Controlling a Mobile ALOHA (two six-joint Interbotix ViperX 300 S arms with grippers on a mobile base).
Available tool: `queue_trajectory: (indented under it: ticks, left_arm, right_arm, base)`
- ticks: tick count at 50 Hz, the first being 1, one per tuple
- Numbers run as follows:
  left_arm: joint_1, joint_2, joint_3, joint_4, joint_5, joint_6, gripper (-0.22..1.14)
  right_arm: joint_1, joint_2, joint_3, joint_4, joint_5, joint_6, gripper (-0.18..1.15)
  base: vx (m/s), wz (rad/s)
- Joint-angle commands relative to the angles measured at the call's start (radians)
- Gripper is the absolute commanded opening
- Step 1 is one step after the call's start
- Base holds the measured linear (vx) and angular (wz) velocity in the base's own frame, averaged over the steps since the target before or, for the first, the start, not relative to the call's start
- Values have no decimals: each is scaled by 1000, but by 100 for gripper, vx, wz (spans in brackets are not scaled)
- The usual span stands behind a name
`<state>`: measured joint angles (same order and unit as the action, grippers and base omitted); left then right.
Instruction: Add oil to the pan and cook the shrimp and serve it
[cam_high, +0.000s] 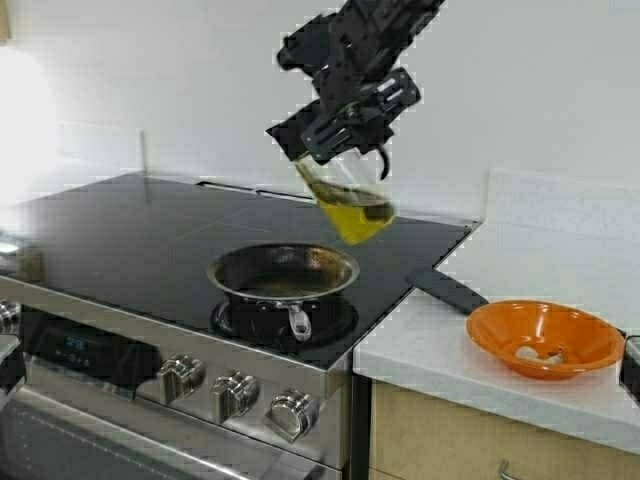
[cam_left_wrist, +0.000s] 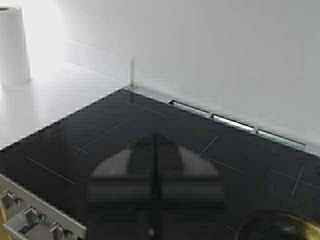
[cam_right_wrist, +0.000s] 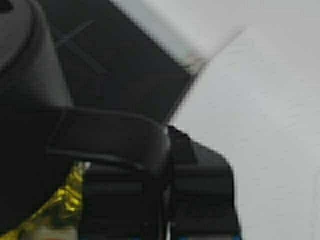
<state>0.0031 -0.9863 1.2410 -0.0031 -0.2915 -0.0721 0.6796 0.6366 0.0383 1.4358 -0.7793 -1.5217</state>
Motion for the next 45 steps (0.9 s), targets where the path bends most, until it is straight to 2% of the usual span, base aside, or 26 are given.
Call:
queue_trajectory:
  ticks: [1, 8, 17, 30, 37, 45]
  left_arm:
    - [3, 5, -8, -2, -5, 2, 3]
    - [3, 5, -8, 0, -3, 2, 3]
    - [2, 5, -8, -2, -5, 2, 3]
    - [3, 5, -9, 0, -5, 0, 3]
    - [3, 5, -9, 0, -5, 0, 3]
    - [3, 5, -8, 0, -5, 0, 3]
  right_arm:
    - [-12, -120, 6, -20, 57, 120, 7]
    - [-40, -175, 28, -29, 130, 262, 7]
    - [-98, -295, 94, -52, 308, 446, 7]
    - [-172, -522, 302, -238, 374, 557, 7]
    - [-275, -670, 434, -313, 376, 635, 7]
    - [-460, -772, 514, -390, 402, 680, 7]
  base:
    - [0, 0]
    - [0, 0]
    - [0, 0]
    - [0, 0]
    - [0, 0]
    - [0, 0]
